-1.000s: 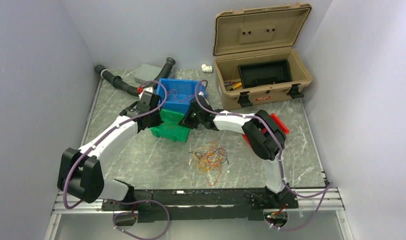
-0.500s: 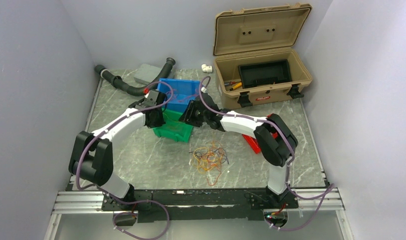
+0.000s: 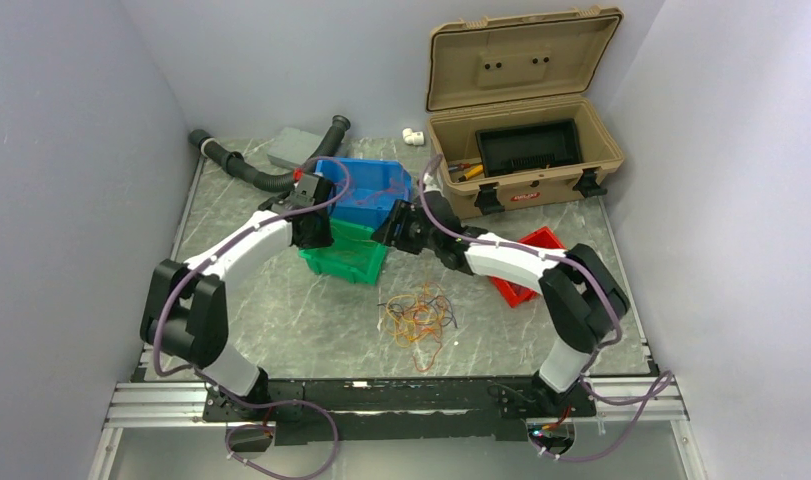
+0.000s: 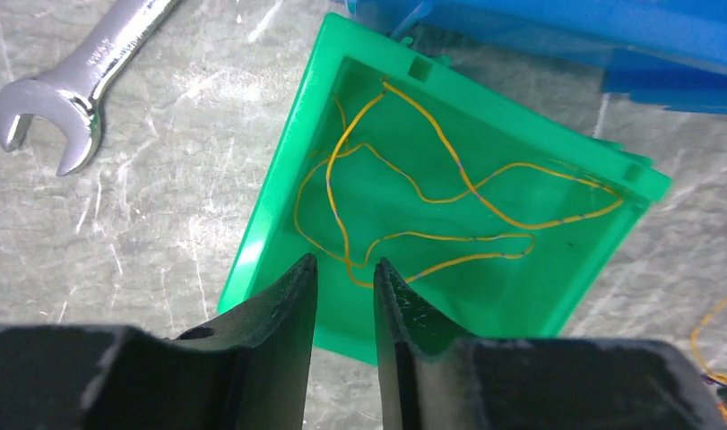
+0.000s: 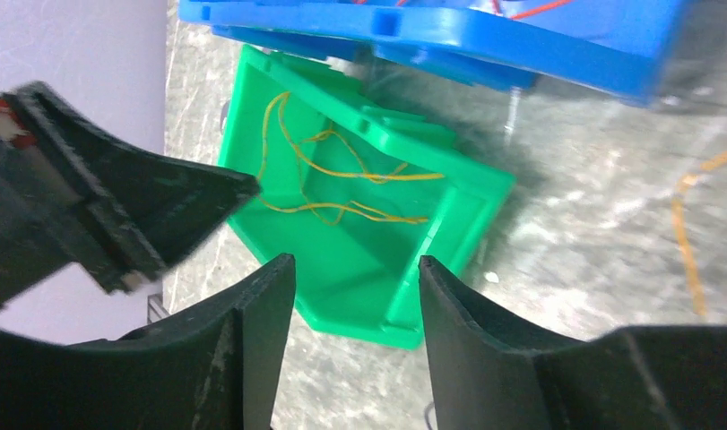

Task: Untangle the cables

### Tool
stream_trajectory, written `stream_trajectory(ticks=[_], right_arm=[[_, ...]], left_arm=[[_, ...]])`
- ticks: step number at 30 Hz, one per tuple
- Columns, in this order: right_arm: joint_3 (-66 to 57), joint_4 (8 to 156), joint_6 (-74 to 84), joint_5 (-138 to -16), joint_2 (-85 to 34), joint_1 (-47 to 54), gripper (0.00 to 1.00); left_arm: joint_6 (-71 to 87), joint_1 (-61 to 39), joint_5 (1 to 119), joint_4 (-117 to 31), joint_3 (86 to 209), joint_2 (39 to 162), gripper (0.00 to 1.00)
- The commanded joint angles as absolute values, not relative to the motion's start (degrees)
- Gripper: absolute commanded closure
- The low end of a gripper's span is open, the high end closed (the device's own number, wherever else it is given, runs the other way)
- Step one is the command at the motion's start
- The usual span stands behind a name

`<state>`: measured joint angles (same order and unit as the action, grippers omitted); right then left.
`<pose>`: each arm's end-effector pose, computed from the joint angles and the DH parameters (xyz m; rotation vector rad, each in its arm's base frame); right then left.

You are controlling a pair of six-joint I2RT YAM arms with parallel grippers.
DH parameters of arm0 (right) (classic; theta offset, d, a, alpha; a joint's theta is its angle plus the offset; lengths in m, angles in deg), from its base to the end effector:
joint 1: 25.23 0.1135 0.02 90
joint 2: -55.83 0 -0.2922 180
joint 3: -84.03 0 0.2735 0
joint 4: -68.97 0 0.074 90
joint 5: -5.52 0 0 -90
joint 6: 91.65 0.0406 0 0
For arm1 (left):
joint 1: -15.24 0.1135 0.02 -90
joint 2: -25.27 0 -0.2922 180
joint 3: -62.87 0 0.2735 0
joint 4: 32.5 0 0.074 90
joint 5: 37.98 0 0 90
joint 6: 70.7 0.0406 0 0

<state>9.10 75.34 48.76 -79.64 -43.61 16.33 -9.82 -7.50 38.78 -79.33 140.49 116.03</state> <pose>0.3083 0.2779 0.2295 0.1219 2.2860 1.0007 0.3236 -0.1256 0.2452 -0.2231 2.5638 -0.0332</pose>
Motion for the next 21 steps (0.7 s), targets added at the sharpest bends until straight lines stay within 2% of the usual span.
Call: stream_trajectory(ticks=[1, 9, 12, 16, 18, 21], right_arm=[[16.6, 68.1, 46.9, -79.6, -35.9, 13.9, 0.42], [23.6, 71.4, 37.9, -78.4, -24.2, 13.1, 0.41], [27.6, 74.4, 34.0, -77.8, -18.3, 12.9, 0.4], [35.3, 77.3, 30.8, -80.8, -8.1, 12.2, 0.32], [39.6, 77.8, 30.8, -81.1, -2.8, 11.6, 0.29], [43.7, 78.1, 31.3, -79.6, 4.5, 11.1, 0.28]], left_arm=[[-8.2, -7.8, 39.6, -80.3, 141.6, 109.2, 0.65], [-5.7, -8.7, 46.0, -81.2, 141.7, 101.9, 0.55], [-2.5, -11.2, 53.0, -77.0, 139.1, 98.5, 0.4], [-0.5, -16.4, 61.5, -67.3, 133.4, 93.7, 0.19], [-0.2, -19.1, 63.7, -63.2, 130.8, 92.8, 0.12], [-1.2, -22.0, 67.5, -59.6, 128.5, 93.8, 0.1]])
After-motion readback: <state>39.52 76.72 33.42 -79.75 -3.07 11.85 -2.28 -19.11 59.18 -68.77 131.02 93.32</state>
